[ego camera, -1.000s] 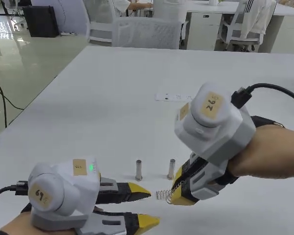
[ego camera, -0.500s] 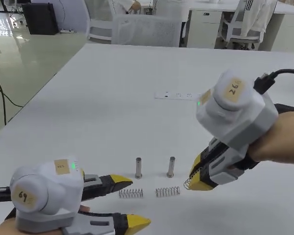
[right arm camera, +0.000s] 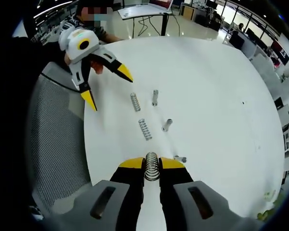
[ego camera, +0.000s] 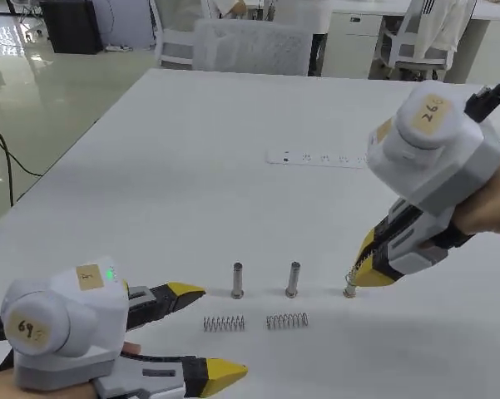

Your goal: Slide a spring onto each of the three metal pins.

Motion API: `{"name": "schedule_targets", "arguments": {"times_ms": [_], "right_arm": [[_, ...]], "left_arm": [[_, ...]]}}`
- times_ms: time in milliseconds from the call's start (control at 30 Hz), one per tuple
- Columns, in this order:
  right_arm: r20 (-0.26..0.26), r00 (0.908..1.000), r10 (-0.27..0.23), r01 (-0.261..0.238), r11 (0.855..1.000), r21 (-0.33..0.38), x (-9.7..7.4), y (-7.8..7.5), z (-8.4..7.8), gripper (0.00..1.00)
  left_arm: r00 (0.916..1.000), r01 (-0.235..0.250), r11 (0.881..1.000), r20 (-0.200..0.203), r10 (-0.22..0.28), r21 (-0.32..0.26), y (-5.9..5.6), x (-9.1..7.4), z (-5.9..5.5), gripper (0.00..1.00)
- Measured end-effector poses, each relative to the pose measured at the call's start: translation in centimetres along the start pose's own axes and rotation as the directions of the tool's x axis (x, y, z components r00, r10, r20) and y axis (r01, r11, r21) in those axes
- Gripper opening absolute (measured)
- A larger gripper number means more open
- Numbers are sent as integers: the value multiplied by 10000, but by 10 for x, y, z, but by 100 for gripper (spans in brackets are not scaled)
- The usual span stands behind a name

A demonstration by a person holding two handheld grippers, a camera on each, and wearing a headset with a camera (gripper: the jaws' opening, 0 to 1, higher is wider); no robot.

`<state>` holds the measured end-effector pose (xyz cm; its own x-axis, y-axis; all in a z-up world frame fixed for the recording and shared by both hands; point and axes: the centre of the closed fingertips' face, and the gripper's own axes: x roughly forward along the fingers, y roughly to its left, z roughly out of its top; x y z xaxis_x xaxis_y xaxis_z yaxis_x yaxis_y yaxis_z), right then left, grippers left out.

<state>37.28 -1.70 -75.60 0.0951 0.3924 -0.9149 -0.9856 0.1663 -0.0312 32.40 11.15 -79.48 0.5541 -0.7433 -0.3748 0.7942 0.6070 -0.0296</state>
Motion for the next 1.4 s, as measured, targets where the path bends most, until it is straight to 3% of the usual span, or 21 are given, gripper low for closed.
{"name": "schedule_targets", "arguments": {"times_ms": [400,800,1400], "right_arm": [[-744,9963,-440,439,9990,-26,6,-34,-11,9],[-1343,9906,-259,294,9993,245,26,-50,-25,9],[-1766,9843,74,-24,9996,286,42,-51,-29,9]], "left_arm": [[9999,-162,9999,35,162,-25,1,-2,0,64],[9999,-144,9999,16,144,8,-1,-3,-1,64],[9999,-142,9999,16,142,-44,0,-4,-2,62]]}}
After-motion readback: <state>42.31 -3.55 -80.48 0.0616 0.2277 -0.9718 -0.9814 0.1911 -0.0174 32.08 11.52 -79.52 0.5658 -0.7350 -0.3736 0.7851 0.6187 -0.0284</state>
